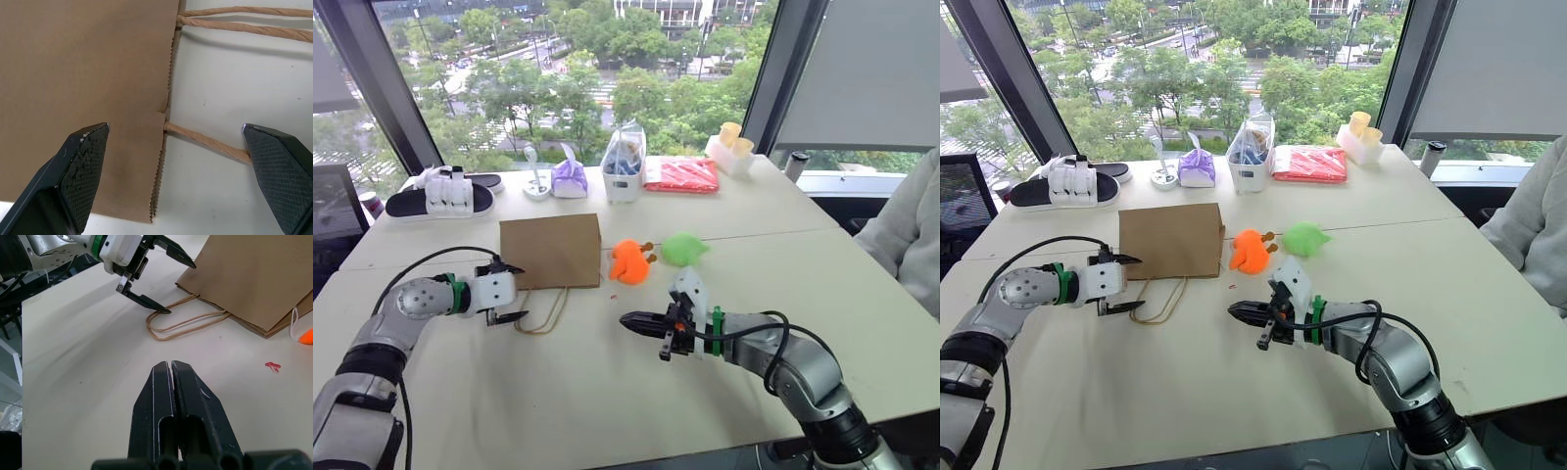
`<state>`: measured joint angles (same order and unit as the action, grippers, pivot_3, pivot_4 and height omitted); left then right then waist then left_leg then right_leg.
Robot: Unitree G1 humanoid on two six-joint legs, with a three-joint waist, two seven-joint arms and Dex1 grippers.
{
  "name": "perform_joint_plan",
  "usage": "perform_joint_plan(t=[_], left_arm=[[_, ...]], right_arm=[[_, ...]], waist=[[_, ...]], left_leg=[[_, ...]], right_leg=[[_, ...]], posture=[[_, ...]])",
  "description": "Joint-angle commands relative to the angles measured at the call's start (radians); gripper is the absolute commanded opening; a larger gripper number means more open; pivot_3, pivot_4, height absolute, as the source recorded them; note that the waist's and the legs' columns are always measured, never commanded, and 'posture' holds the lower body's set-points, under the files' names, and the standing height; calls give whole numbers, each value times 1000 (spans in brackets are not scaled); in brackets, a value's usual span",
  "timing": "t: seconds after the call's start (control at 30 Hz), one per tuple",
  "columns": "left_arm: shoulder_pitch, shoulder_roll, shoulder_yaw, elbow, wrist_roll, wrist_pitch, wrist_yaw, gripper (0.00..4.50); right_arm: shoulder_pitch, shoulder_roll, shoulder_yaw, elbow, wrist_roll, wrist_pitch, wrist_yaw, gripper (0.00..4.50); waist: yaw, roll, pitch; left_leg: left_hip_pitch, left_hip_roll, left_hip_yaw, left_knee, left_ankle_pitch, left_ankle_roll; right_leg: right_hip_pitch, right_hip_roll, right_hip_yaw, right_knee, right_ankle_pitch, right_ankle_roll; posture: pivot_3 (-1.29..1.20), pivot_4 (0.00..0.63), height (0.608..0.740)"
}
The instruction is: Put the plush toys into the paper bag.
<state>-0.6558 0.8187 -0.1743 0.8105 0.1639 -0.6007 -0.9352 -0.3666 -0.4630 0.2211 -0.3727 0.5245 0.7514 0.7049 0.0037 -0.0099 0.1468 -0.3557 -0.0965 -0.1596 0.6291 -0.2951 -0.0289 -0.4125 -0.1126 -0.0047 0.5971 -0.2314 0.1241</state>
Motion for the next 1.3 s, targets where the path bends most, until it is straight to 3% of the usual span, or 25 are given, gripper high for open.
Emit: perform_joint_plan(t=[0.03, 0.13, 0.33, 0.53, 0.83, 1.0, 1.1, 1.3], left_arm=[[-32, 25, 76, 3, -83, 47, -22, 4500], [-2, 41, 126, -64, -166, 132, -78, 4500], [123, 104, 136, -192, -153, 135, -97, 4500], [165, 85, 119, -246, -128, 129, -72, 4500], [73, 31, 26, -124, 17, -12, -1, 4500], [5, -30, 21, -51, 12, -46, 34, 4500], [-3, -32, 16, -36, -5, -65, 1, 3596], [-8, -37, 9, -57, -37, -71, -62, 808]], right_arm=[[10, -2, -32, -54, 8, -9, -8, 53], [20, -6, -33, -58, 8, -11, -9, 53], [7, 7, -20, -30, 1, -24, -3, 53], [0, 14, -18, -21, -2, -28, 1, 53], [5, 16, -30, -28, -1, -22, -12, 53], [13, 24, -38, -33, -2, -25, -36, 53], [19, 23, -39, -35, -2, -26, -44, 0], [28, 27, -37, -32, -6, -33, -50, 0]], waist=[[0, 0, 0], [-4, 0, 0], [-21, 0, 0], [-12, 0, 0], [-14, -1, 0], [-15, -1, -1], [-18, -1, -1], [-17, -1, -1]], left_leg=[[0, 0, 0, 0, 0, 0], [0, 0, 0, 1, -2, 3], [1, 0, 0, 0, -2, 3], [0, 0, -2, 1, -2, 3], [1, 0, -2, 1, -1, 2], [1, 0, -2, 2, -1, 2], [0, 0, -2, 2, 0, 0], [0, 0, -2, 2, 0, 0]], right_leg=[[0, 0, 0, 0, 0, 0], [0, 0, 0, 1, 0, 0], [0, 0, 0, 1, 0, 0], [1, 0, 0, 1, 0, 0], [1, 0, 0, 2, 0, 0], [1, 0, 0, 2, 0, 0], [1, 0, 0, 2, 1, 1], [1, 0, 0, 2, 1, 1]], posture=[[0, 150, 740], [0, 150, 740], [0, 150, 740], [0, 150, 740], [0, 150, 740], [0, 150, 740], [0, 150, 740], [0, 150, 740]])
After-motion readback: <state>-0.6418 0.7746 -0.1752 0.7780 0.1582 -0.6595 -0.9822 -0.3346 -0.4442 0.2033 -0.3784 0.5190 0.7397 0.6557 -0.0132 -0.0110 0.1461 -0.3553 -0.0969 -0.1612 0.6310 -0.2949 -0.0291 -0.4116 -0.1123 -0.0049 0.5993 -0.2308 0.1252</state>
